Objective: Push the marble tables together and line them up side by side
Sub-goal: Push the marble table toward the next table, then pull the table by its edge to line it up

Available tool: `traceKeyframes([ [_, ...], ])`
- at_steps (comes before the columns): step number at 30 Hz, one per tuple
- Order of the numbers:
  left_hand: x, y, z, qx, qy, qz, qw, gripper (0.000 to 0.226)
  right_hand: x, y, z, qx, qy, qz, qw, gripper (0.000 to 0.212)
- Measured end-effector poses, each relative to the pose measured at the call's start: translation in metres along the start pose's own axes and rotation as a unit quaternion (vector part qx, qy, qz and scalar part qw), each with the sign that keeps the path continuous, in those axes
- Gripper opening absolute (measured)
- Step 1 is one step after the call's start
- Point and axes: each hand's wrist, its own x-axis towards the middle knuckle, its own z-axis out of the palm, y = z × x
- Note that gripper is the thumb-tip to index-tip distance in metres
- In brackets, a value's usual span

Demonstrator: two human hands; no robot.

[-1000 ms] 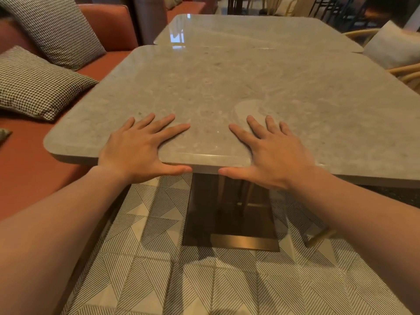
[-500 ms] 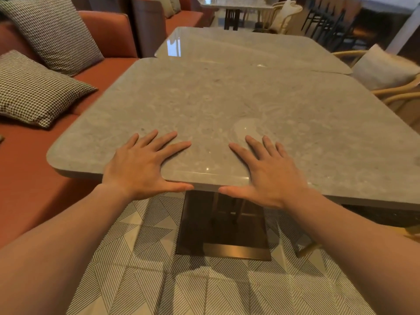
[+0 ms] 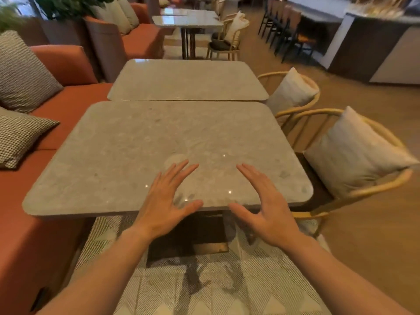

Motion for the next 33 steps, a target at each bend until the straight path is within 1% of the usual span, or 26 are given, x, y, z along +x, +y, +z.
traceKeyframes([
  [2,0.01,0.037,0.006,-0.009,0.005,0.008,1.0,0.078,-0.004,0.005,-0.036,0.02,0.009,-0.001,1.0,0.078],
  [5,0.033,0.1,0.016,0.0,0.015,0.024,1.0,0.077,-0.004,0.018,-0.11,0.04,0.027,-0.008,0.999,0.076],
  [10,0.092,0.206,0.042,-0.01,0.074,0.014,0.997,0.073,0.008,0.052,-0.23,0.03,0.032,-0.044,0.998,0.087],
  [12,0.116,0.238,0.058,-0.025,0.078,0.011,0.997,0.074,0.012,0.068,-0.263,0.029,0.034,-0.05,0.998,0.09],
  [14,0.141,0.261,0.076,-0.025,0.084,0.014,0.996,0.078,0.02,0.087,-0.292,0.023,0.028,-0.049,0.998,0.089],
  [17,0.18,0.275,0.103,-0.038,0.1,0.012,0.994,0.083,0.044,0.12,-0.318,0.024,0.016,-0.061,0.998,0.092],
  [20,0.221,0.27,0.131,-0.04,0.11,-0.004,0.993,0.076,0.078,0.157,-0.328,0.025,0.003,-0.069,0.997,0.093],
  [22,0.253,0.258,0.149,-0.042,0.129,-0.012,0.991,0.076,0.107,0.184,-0.332,0.024,-0.021,-0.078,0.996,0.093],
  [26,0.311,0.239,0.182,-0.061,0.179,-0.048,0.981,0.077,0.164,0.226,-0.348,0.027,-0.053,-0.092,0.994,0.085],
  [28,0.337,0.239,0.199,-0.066,0.186,-0.048,0.979,0.076,0.19,0.244,-0.36,0.033,-0.065,-0.103,0.992,0.079],
  [33,0.396,0.244,0.212,-0.078,0.235,-0.052,0.968,0.075,0.256,0.283,-0.384,0.063,-0.082,-0.136,0.985,0.081],
])
